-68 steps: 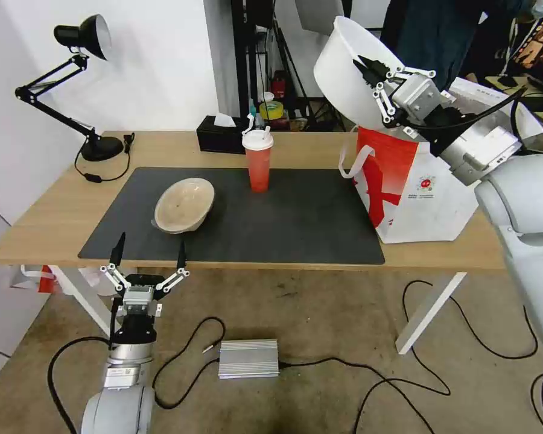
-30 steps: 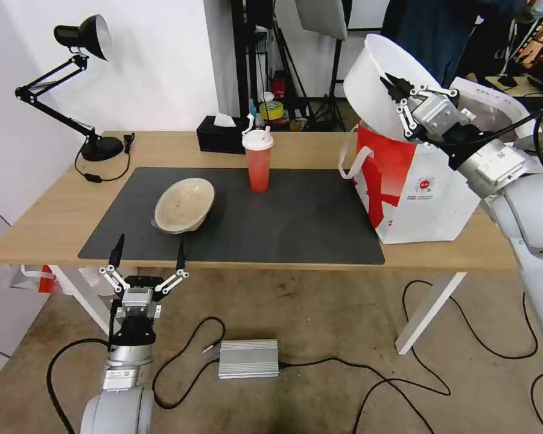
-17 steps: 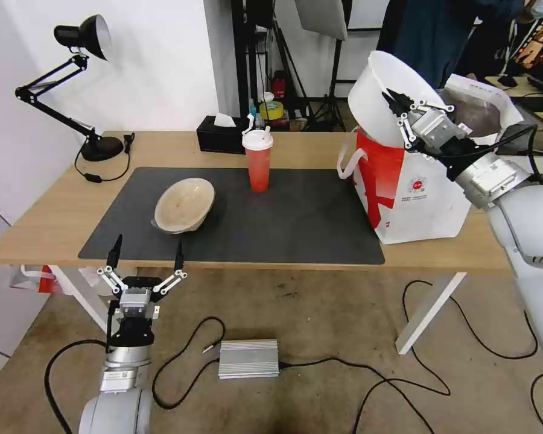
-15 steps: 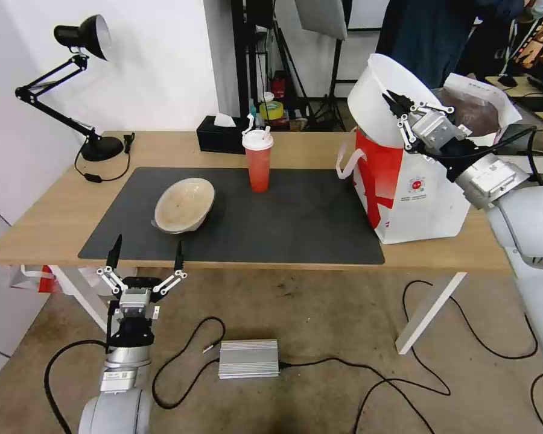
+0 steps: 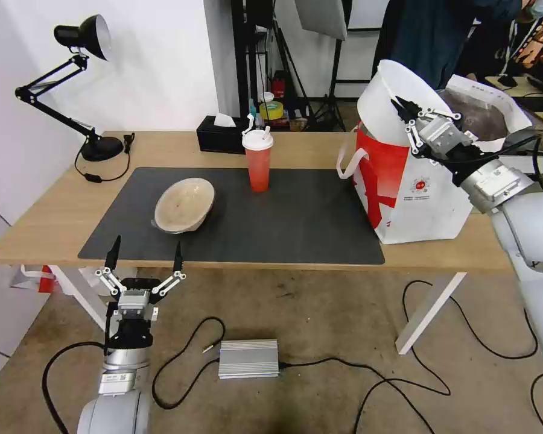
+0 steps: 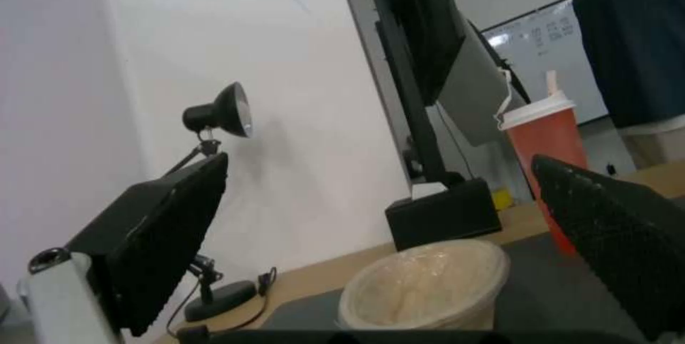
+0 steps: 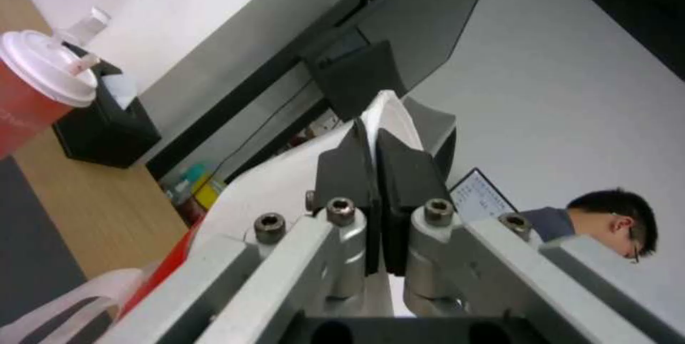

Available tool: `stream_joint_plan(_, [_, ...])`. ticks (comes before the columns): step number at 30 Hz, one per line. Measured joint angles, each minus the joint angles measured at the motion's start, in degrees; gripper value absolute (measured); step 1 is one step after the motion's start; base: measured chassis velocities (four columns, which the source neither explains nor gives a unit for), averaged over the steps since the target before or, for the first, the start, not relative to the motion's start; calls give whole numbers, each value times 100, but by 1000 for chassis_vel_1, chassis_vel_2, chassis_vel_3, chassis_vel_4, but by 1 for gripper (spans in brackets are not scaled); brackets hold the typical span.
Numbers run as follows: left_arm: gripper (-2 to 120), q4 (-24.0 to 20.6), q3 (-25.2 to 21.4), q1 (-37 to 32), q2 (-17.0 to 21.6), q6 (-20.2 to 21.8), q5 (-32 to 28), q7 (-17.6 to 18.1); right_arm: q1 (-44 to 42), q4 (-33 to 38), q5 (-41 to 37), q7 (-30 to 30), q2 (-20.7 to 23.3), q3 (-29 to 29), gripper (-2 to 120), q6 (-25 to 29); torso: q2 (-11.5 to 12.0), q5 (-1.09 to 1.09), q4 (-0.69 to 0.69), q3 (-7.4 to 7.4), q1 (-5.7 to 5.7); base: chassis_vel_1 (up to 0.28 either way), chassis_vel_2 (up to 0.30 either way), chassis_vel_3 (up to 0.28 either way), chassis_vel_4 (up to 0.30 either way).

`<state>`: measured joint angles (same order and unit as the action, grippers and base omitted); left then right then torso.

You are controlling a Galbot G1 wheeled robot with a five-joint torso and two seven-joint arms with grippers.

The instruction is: Pick up the trash from the table and place it into the takeout bag.

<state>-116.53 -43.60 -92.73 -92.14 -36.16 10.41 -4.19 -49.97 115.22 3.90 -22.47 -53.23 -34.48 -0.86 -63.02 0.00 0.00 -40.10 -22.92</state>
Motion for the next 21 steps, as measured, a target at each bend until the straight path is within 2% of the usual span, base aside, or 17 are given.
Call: stream_joint_plan(21, [100, 2, -6, 16, 0, 5, 5, 0, -137, -106, 248, -18, -89, -144, 1, 49, 0, 0, 0, 0, 0, 0, 0, 0, 0])
